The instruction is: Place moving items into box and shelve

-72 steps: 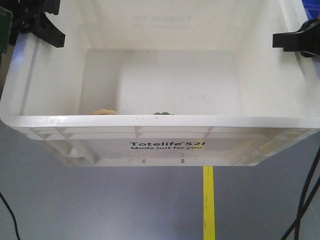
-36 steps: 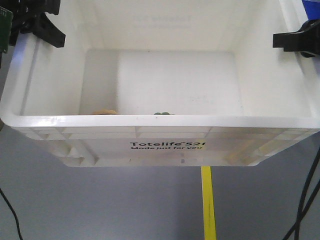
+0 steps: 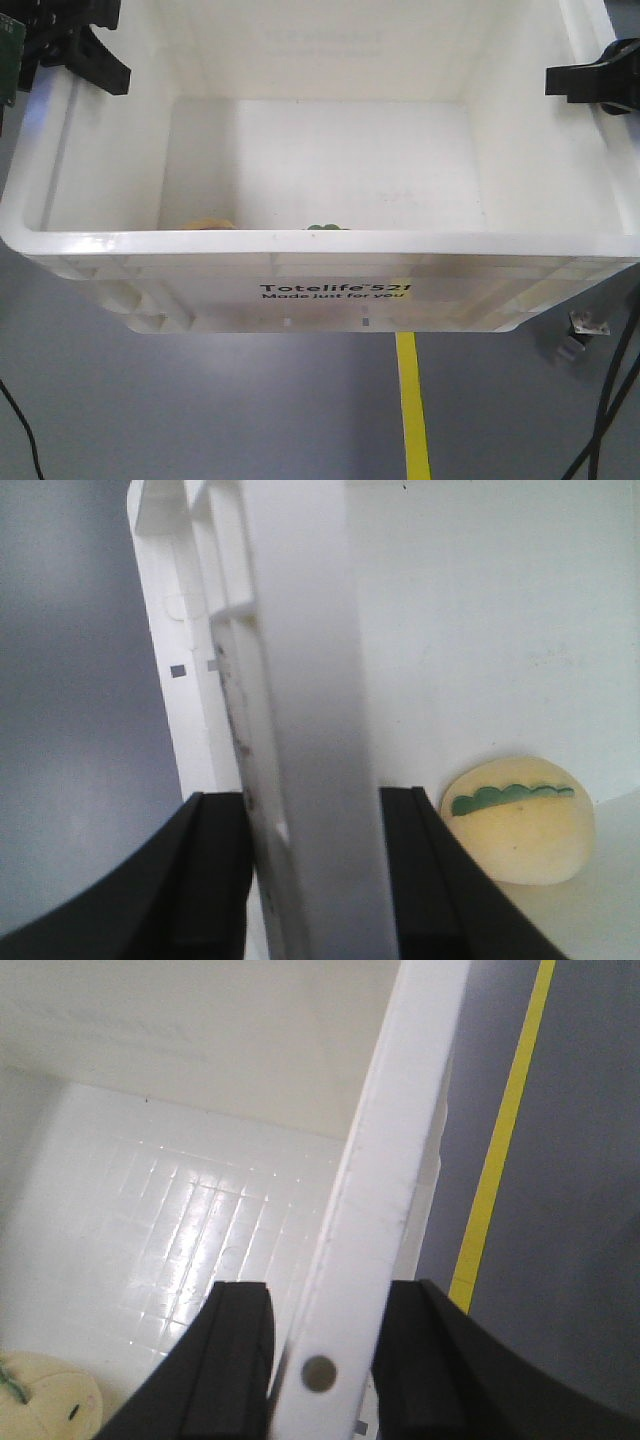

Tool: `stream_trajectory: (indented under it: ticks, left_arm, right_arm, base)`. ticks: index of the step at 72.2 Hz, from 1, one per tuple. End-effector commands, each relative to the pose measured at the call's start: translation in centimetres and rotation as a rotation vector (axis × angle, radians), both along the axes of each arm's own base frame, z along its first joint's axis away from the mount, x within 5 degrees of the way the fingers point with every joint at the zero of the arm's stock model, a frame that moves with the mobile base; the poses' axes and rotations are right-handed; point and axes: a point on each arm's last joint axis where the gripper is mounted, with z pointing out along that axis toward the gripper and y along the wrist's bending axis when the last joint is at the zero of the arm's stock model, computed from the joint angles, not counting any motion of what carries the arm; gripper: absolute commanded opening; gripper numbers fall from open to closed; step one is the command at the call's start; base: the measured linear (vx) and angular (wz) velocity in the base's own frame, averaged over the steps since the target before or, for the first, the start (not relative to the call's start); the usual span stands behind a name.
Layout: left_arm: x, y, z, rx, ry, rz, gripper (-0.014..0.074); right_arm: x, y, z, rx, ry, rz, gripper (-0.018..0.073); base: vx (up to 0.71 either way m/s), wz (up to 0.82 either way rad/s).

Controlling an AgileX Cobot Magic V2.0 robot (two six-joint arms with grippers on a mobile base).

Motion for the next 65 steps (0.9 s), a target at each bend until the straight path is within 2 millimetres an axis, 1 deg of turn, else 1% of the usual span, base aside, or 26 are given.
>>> stream_trajectory:
  ticks: [1,36,65]
  left_arm:
    - [-1.65,-0.68,3.40,-0.136,-0.148,-0.036,0.0000]
    - [-1.65,-0.68,3.40,-0.136,-0.148,-0.036,0.0000]
    - [-1.68,-0.68,3.37,-0.135,-0.145,-0.037,0.0000]
  right_arm:
    - [-0.56,0.28,2.92,0.066,-0.159,-0.003,-0.0008]
    - [-0.56,0.29,2.93,0.067,-0.159,-0.003,-0.0008]
    - [-0.56,0.29,2.93,0.067,-0.159,-0.003,-0.0008]
  base:
    - [0.65,-0.12]
    - [0.65,-0.11]
    - [0.66,0.02]
